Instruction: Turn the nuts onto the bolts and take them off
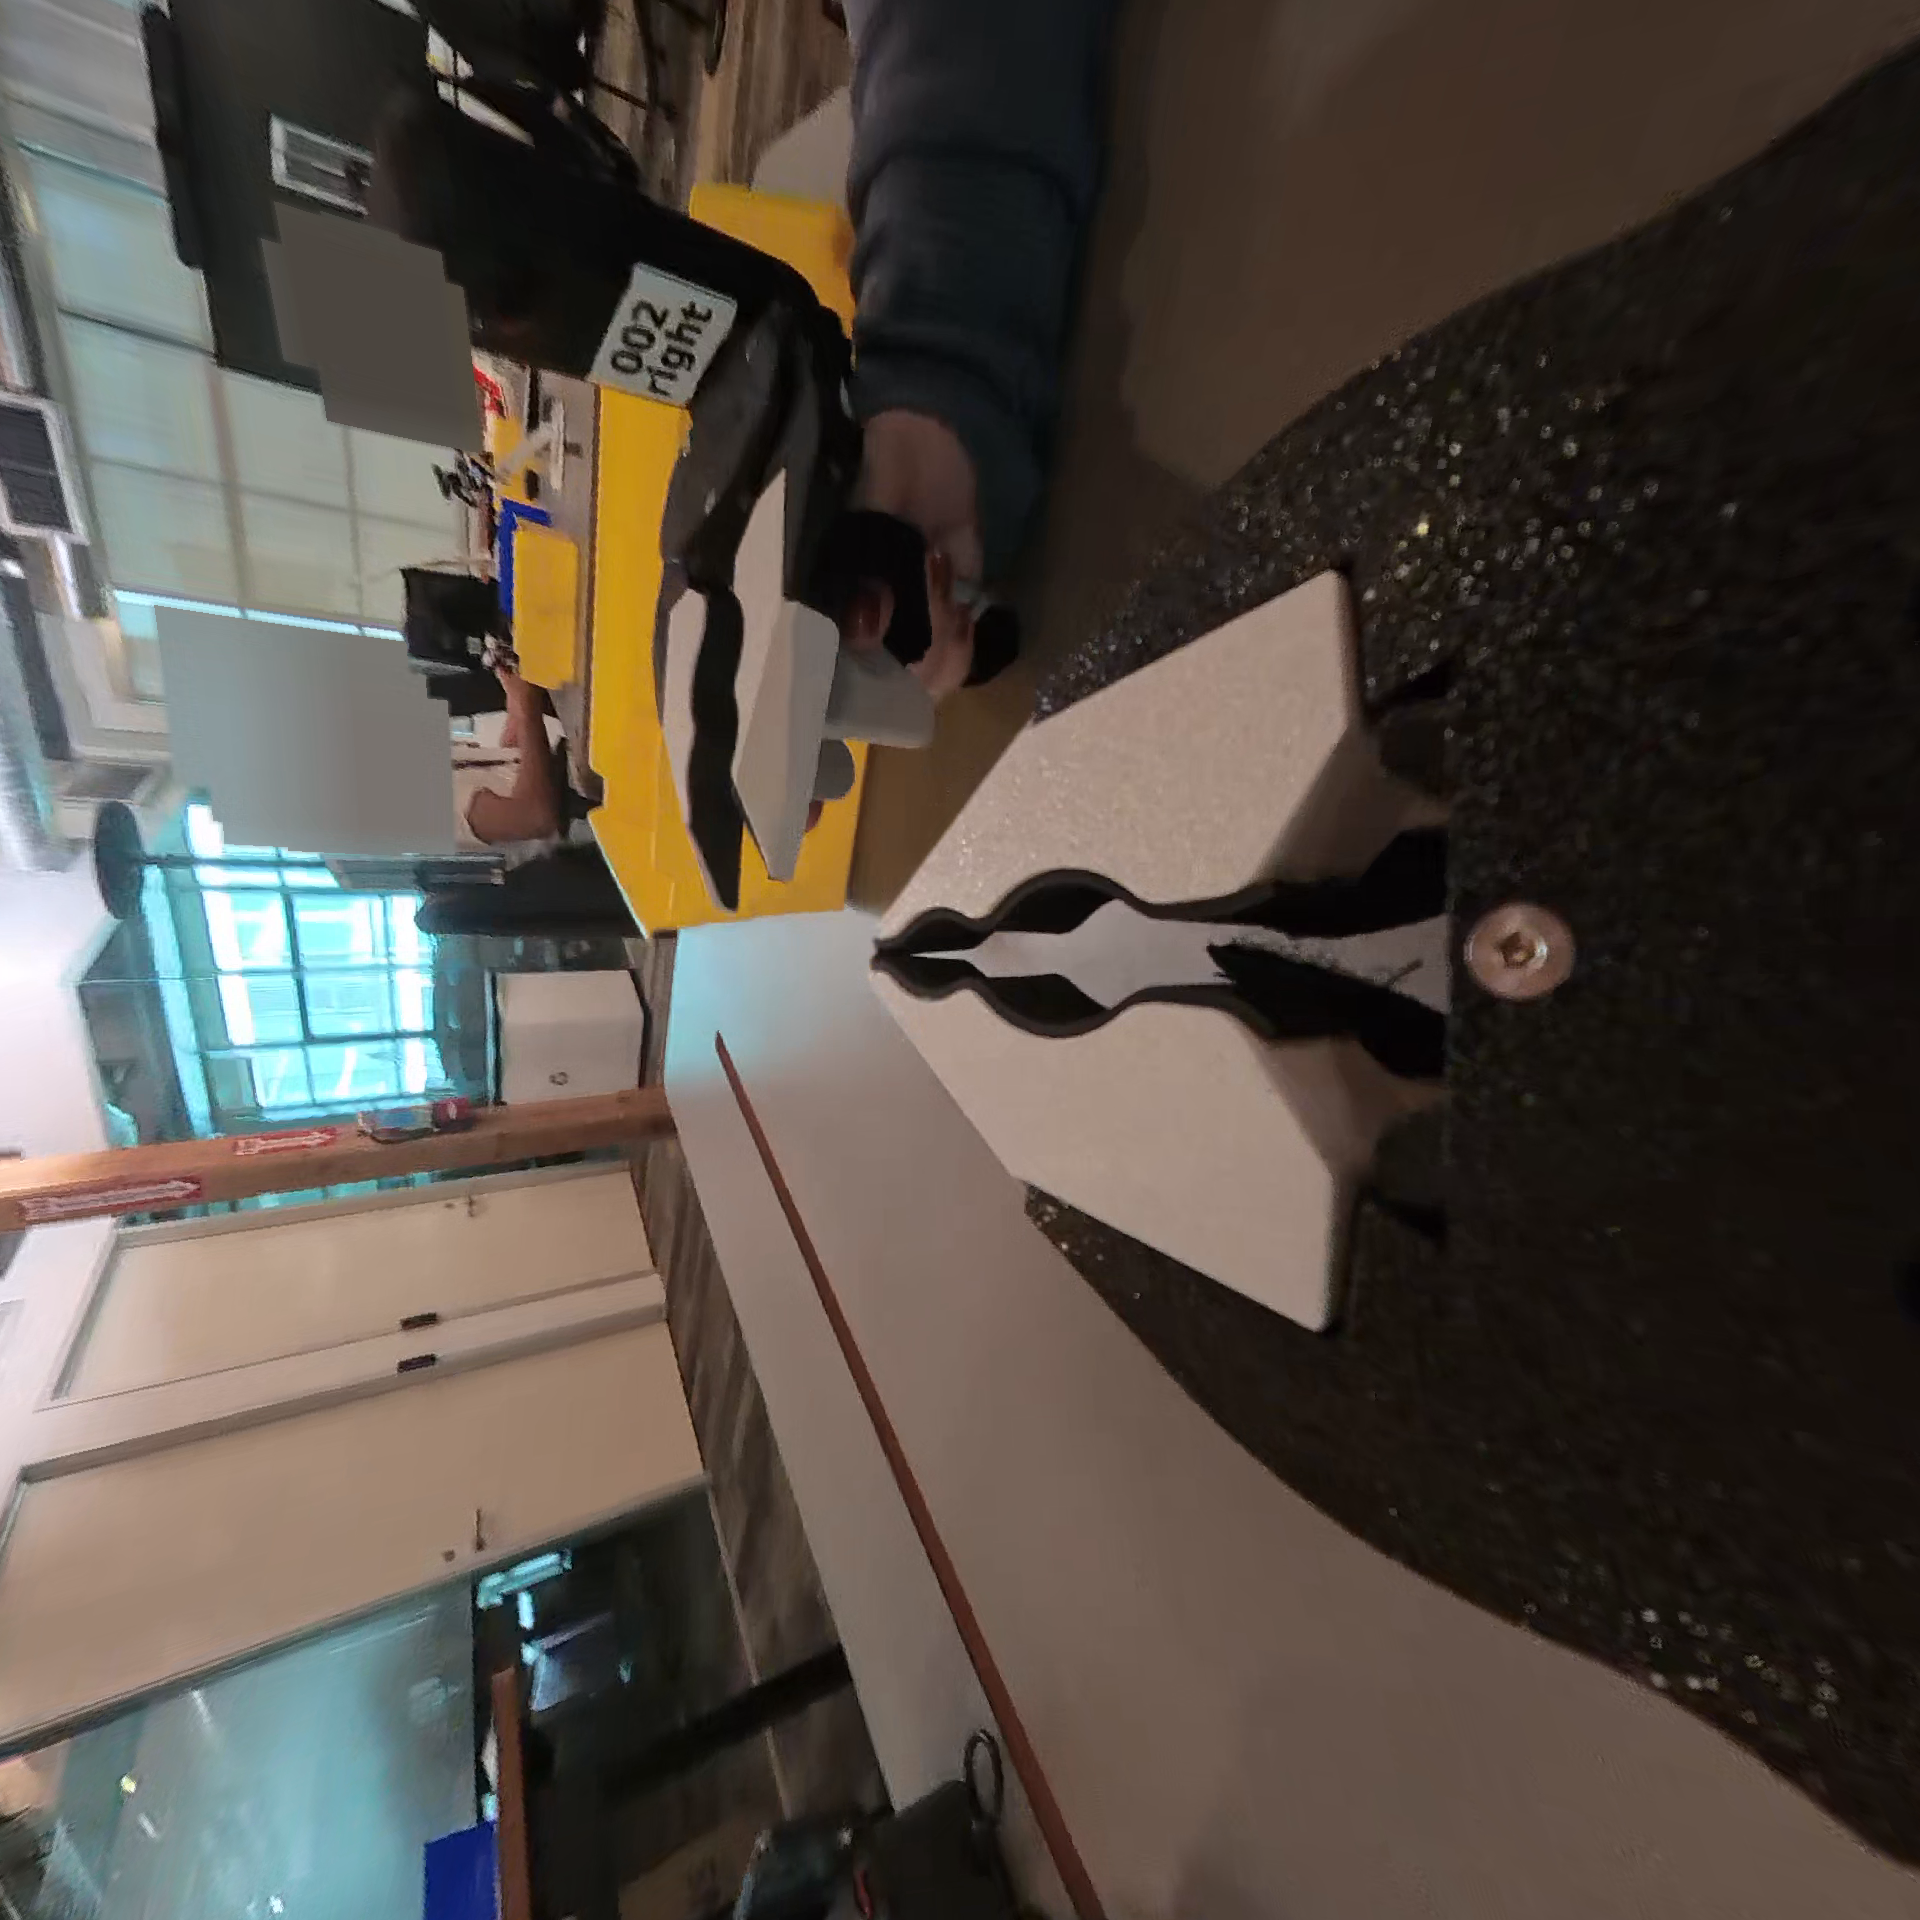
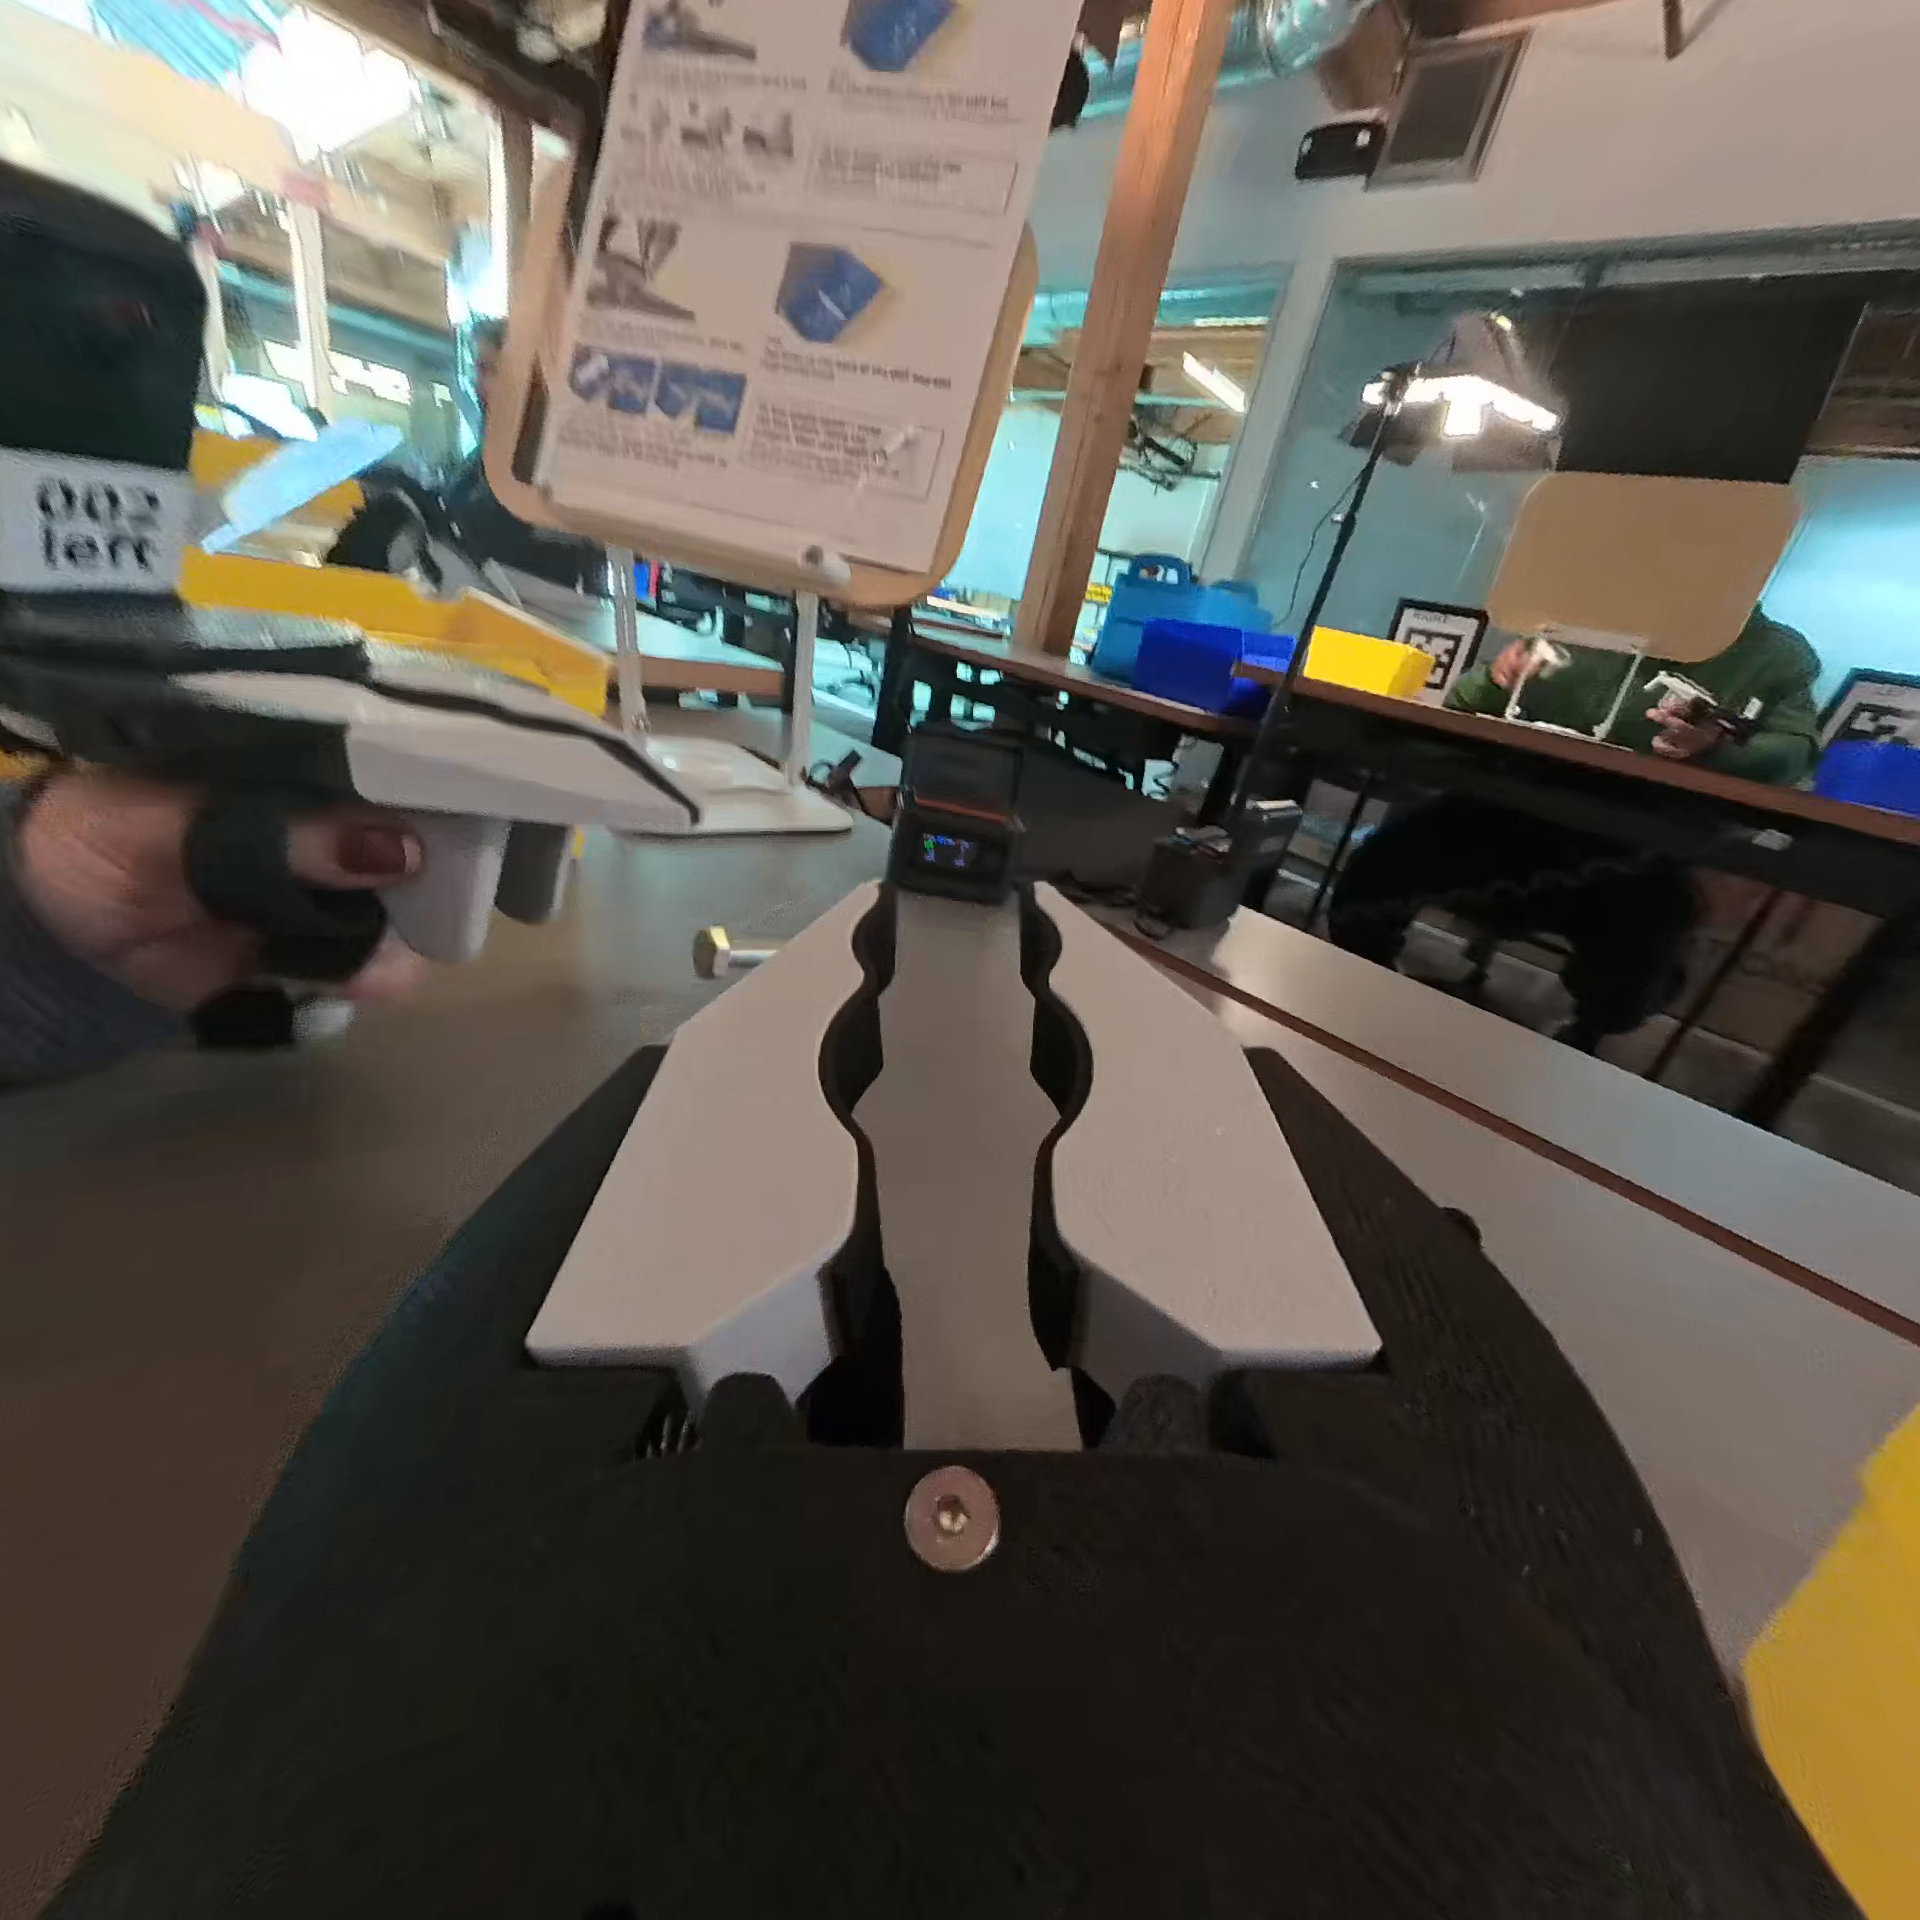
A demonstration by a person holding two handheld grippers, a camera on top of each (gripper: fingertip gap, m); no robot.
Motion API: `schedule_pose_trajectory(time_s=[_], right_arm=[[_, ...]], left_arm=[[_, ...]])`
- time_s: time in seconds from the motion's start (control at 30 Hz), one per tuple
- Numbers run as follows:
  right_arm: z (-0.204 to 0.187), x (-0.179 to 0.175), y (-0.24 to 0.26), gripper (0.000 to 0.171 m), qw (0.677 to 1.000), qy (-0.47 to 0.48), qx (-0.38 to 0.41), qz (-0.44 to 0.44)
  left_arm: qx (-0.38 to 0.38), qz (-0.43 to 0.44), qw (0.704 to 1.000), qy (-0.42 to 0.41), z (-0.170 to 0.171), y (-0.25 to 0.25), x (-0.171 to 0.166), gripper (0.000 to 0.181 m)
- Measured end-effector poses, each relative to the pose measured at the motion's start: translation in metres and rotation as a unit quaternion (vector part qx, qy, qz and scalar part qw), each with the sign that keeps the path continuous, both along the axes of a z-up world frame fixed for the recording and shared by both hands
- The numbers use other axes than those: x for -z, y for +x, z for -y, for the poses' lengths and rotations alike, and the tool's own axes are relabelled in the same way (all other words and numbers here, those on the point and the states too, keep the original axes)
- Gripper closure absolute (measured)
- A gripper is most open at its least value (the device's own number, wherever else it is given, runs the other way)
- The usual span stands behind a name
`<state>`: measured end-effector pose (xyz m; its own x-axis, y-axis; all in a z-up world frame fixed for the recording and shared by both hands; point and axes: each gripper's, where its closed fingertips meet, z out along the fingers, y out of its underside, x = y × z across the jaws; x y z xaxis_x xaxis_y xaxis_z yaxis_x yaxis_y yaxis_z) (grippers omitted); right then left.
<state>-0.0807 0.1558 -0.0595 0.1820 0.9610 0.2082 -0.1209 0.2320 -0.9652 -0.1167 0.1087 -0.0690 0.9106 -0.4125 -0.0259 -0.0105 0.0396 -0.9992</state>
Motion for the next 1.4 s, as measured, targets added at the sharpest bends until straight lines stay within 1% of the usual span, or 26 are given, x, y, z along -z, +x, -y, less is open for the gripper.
schedule_pose_trajectory(time_s=[0.1,0.17,0.3,0.37,0.5,0.6,0.63,0.67,0.8,0.97,1.03,1.07,1.1,1.13,1.17,1.23,1.27,1.3,1.33,1.4], right_arm=[[-0.008,0.008,-0.004,0.149,0.999,0.006,0.020,0.031],[-0.013,0.007,-0.002,0.151,0.998,0.027,0.048,0.027],[-0.019,0.007,0.000,0.157,0.988,0.109,0.106,0.042],[-0.016,0.010,-0.003,0.159,0.982,0.141,0.113,0.050],[-0.014,0.015,-0.006,0.160,0.976,0.168,0.118,0.065],[-0.015,0.015,-0.006,0.160,0.978,0.161,0.117,0.062],[-0.016,0.015,-0.006,0.160,0.978,0.159,0.118,0.061],[-0.016,0.015,-0.006,0.160,0.978,0.159,0.119,0.061],[-0.015,0.016,-0.007,0.160,0.977,0.164,0.120,0.064],[-0.015,0.016,-0.007,0.160,0.977,0.165,0.120,0.064],[-0.015,0.015,-0.006,0.160,0.977,0.163,0.120,0.063],[-0.015,0.015,-0.007,0.160,0.977,0.163,0.120,0.063],[-0.015,0.015,-0.007,0.160,0.977,0.164,0.121,0.064],[-0.015,0.016,-0.007,0.160,0.977,0.165,0.121,0.064],[-0.015,0.016,-0.007,0.160,0.977,0.165,0.120,0.065],[-0.015,0.016,-0.008,0.160,0.976,0.167,0.120,0.067],[-0.014,0.017,-0.008,0.161,0.976,0.168,0.120,0.067],[-0.014,0.017,-0.008,0.161,0.976,0.169,0.119,0.068],[-0.014,0.017,-0.008,0.161,0.976,0.169,0.119,0.068],[-0.014,0.017,-0.008,0.161,0.976,0.170,0.119,0.069]], left_arm=[[-0.045,0.038,0.997,-0.051,-0.005,-0.020,0.009,0.181],[-0.094,0.047,0.993,-0.060,-0.005,-0.038,0.010,0.181],[-0.244,0.006,0.965,-0.091,0.002,-0.092,0.022,0.181],[-0.273,-0.017,0.956,-0.104,0.003,-0.103,0.028,0.170],[-0.256,-0.049,0.951,-0.168,-0.002,-0.097,0.054,0.157],[-0.242,-0.079,0.940,-0.226,-0.006,-0.090,0.076,0.130],[-0.243,-0.094,0.936,-0.237,-0.008,-0.089,0.080,0.123],[-0.243,-0.112,0.932,-0.244,-0.008,-0.088,0.084,0.121],[-0.256,-0.173,0.916,-0.257,-0.012,-0.088,0.093,0.124],[-0.291,-0.184,0.898,-0.275,-0.006,-0.100,0.094,0.132],[-0.337,-0.196,0.875,-0.288,0.004,-0.118,0.093,0.147],[-0.372,-0.209,0.857,-0.289,0.010,-0.132,0.090,0.161],[-0.396,-0.221,0.844,-0.286,0.014,-0.142,0.086,0.166],[-0.398,-0.219,0.845,-0.280,0.015,-0.144,0.084,0.164],[-0.391,-0.201,0.855,-0.274,0.013,-0.141,0.083,0.161],[-0.358,-0.158,0.879,-0.272,0.007,-0.132,0.086,0.146],[-0.347,-0.151,0.883,-0.276,0.005,-0.131,0.089,0.137],[-0.347,-0.153,0.881,-0.282,0.005,-0.133,0.092,0.133],[-0.342,-0.160,0.882,-0.283,0.003,-0.134,0.095,0.130],[-0.339,-0.165,0.886,-0.270,-0.002,-0.138,0.092,0.131]])
